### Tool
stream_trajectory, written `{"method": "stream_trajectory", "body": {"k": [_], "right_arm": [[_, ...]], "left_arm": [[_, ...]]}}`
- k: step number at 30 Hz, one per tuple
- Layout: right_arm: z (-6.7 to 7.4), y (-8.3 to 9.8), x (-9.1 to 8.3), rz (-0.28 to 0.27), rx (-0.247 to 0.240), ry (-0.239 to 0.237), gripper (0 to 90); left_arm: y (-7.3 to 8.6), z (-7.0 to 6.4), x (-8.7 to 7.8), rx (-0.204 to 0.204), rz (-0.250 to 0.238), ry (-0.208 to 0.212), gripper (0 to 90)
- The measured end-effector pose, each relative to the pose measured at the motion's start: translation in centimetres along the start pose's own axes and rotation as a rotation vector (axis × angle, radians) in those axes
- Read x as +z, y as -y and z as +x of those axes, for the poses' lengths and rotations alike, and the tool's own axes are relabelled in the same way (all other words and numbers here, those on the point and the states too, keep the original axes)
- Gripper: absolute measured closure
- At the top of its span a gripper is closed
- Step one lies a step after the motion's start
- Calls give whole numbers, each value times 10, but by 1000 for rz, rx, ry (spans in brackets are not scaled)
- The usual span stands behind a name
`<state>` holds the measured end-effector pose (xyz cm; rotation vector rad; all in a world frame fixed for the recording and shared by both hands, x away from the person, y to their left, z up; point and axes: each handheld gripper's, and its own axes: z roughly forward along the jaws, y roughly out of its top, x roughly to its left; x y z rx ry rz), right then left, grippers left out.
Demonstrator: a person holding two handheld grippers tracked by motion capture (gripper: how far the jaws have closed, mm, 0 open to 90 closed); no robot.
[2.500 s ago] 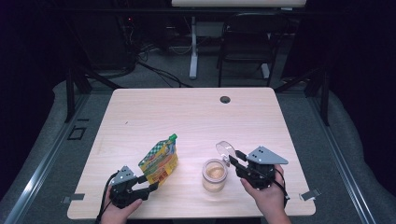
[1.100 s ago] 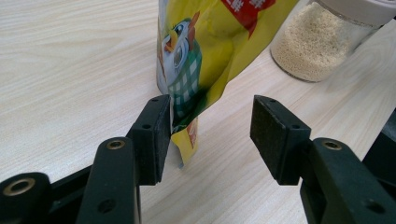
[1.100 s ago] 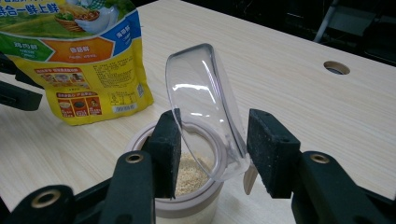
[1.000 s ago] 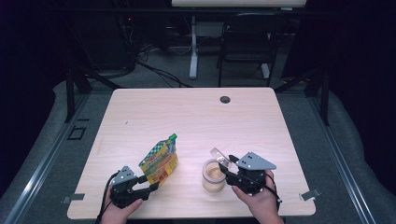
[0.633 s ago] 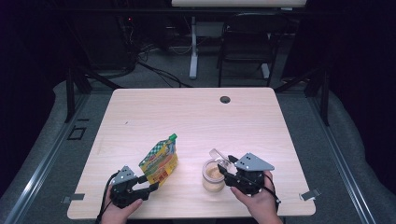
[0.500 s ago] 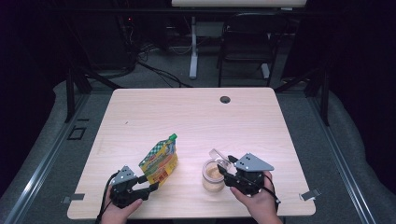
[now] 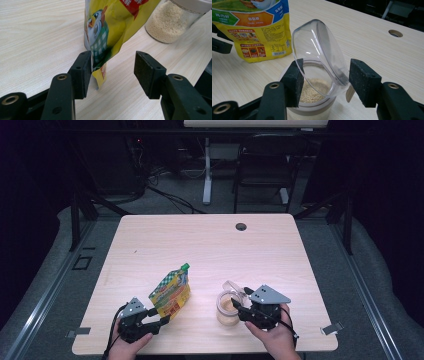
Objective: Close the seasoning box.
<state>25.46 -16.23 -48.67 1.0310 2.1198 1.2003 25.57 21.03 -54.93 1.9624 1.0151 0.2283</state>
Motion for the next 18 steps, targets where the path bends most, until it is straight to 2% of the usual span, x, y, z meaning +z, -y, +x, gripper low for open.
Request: {"method": "stream_trajectory", "body": {"k": [18], "right_arm": [[7, 4, 5, 6, -23, 22, 390]], "left_arm": [[0, 0, 0, 3, 3, -4, 481]]}}
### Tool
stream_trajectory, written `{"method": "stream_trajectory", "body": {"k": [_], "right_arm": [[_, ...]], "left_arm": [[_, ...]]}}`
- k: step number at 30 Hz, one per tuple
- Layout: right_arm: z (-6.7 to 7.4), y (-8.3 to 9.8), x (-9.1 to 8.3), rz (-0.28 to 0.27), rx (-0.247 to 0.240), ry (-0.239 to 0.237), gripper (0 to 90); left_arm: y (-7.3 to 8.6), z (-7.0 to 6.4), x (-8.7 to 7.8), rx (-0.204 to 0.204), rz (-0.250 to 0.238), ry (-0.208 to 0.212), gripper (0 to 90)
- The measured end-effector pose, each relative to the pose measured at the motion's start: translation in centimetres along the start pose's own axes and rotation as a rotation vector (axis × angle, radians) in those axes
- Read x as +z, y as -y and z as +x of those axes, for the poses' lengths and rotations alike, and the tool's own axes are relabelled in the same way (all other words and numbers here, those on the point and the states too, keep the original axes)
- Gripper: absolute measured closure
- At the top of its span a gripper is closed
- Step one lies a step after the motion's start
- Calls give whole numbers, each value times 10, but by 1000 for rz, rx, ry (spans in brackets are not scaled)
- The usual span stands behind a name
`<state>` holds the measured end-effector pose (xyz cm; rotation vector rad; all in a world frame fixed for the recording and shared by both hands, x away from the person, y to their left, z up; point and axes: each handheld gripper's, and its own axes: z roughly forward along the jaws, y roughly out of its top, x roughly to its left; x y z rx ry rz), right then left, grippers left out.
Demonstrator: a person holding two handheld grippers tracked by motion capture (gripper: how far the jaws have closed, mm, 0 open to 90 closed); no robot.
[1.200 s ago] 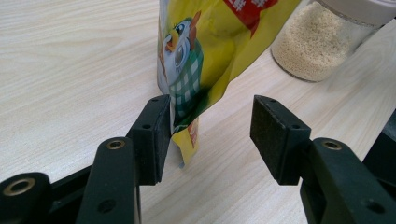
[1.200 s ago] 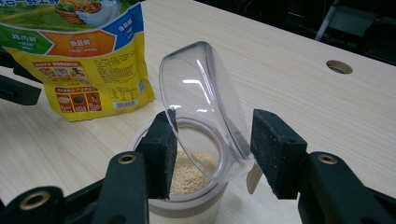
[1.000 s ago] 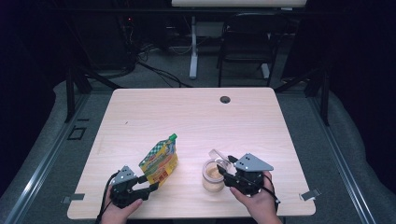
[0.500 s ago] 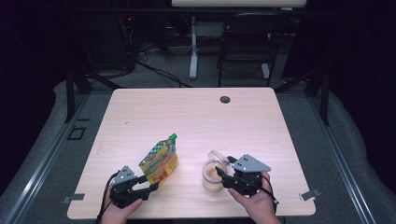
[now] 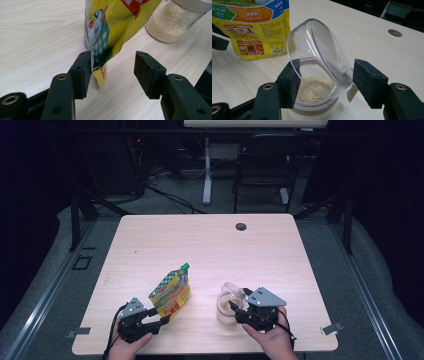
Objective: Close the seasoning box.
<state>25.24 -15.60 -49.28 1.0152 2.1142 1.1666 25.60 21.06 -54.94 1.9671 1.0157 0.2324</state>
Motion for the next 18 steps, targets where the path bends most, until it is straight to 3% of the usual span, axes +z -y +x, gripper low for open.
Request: {"method": "stream_trajectory", "body": {"k": [5, 12, 18], "right_arm": [[5, 0, 1, -3, -38, 21, 391], [16, -1, 1, -8, -131, 60, 409], [21, -2, 1, -9, -165, 72, 412]], "left_arm": [[0, 0, 1, 1, -1, 3, 481], [0, 0, 1, 2, 2, 1, 481], [0, 0, 1, 5, 4, 2, 481]]}}
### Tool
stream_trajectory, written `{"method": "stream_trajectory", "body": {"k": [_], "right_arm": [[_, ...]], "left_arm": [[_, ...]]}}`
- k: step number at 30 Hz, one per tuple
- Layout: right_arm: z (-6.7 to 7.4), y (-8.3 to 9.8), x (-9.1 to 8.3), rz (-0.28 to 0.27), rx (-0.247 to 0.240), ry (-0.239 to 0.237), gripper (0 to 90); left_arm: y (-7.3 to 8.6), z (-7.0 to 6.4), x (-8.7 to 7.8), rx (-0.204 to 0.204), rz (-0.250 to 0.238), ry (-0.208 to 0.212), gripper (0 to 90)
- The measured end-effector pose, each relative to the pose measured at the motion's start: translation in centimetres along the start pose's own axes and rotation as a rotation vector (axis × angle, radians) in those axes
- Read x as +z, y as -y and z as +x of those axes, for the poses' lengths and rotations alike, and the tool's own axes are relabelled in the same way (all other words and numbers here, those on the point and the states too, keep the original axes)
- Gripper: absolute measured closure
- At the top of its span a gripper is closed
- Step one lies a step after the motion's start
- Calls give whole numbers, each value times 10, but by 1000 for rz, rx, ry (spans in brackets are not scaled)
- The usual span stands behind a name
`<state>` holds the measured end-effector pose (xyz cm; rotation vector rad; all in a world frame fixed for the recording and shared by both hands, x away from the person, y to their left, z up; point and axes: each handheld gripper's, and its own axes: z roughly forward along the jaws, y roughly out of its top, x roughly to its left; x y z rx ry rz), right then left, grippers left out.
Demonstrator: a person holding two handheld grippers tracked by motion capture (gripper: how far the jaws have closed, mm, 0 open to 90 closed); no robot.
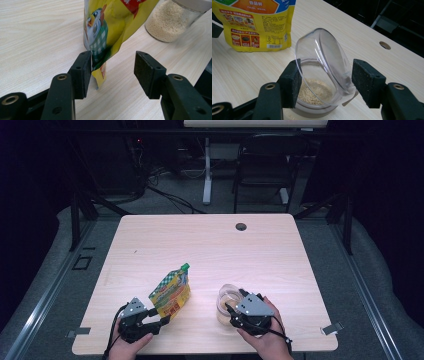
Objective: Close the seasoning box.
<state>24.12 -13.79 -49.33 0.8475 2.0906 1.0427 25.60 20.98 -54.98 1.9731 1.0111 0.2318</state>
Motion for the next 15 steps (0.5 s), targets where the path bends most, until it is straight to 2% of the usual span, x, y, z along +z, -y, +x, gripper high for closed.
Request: {"method": "stream_trajectory", "body": {"k": [7, 15], "right_arm": [[4, -1, 0, -4, -16, 0, 406], [9, -3, 0, -5, -26, -26, 395]], "left_arm": [[0, -1, 0, -2, 1, 0, 481], [0, -1, 0, -4, -2, 0, 480]]}}
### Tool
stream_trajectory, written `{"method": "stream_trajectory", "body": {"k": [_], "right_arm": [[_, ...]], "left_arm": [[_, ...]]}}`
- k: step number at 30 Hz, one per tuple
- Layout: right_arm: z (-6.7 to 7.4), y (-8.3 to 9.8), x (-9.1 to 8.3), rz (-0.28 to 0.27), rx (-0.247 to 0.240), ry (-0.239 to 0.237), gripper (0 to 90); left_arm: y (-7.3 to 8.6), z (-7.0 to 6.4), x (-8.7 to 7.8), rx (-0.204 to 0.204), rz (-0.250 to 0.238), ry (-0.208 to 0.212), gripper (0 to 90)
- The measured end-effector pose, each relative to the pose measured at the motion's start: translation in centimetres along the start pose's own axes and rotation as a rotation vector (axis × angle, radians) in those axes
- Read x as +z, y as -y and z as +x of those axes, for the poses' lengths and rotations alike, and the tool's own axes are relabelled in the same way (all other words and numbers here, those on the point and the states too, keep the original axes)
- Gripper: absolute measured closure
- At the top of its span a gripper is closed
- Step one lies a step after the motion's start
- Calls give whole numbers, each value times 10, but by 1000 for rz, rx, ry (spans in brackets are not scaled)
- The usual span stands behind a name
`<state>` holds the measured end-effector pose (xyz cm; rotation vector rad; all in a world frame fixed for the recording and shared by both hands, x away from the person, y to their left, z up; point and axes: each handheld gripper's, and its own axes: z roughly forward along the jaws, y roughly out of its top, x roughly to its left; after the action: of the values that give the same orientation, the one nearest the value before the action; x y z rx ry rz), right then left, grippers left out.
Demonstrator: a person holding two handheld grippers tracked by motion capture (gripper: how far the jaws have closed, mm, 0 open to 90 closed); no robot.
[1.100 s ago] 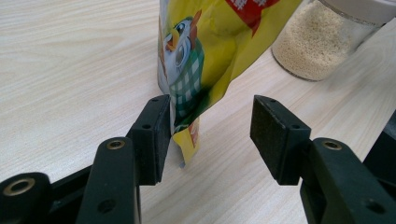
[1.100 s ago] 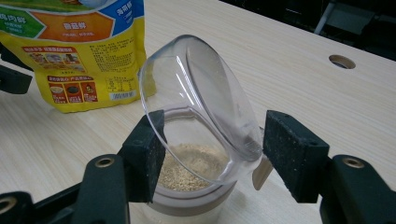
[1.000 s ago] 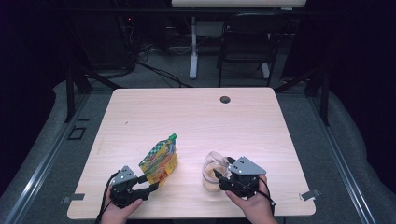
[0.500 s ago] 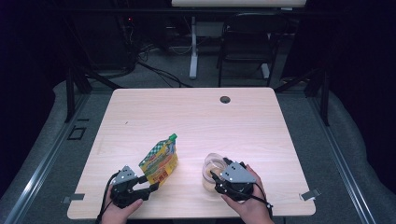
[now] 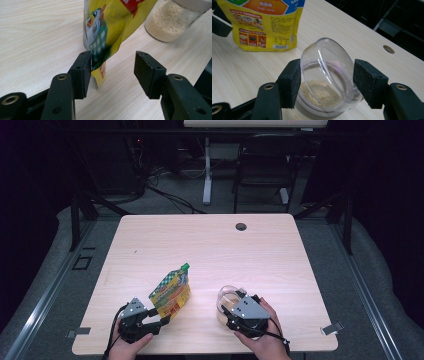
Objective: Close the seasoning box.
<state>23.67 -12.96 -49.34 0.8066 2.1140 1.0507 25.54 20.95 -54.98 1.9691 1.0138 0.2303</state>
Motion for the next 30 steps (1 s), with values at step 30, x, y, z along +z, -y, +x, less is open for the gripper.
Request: {"method": "stream_trajectory", "body": {"k": [30], "right_arm": [[3, -1, 2, -1, 14, -40, 410]], "left_arm": [[0, 0, 0, 2, 1, 1, 481]]}}
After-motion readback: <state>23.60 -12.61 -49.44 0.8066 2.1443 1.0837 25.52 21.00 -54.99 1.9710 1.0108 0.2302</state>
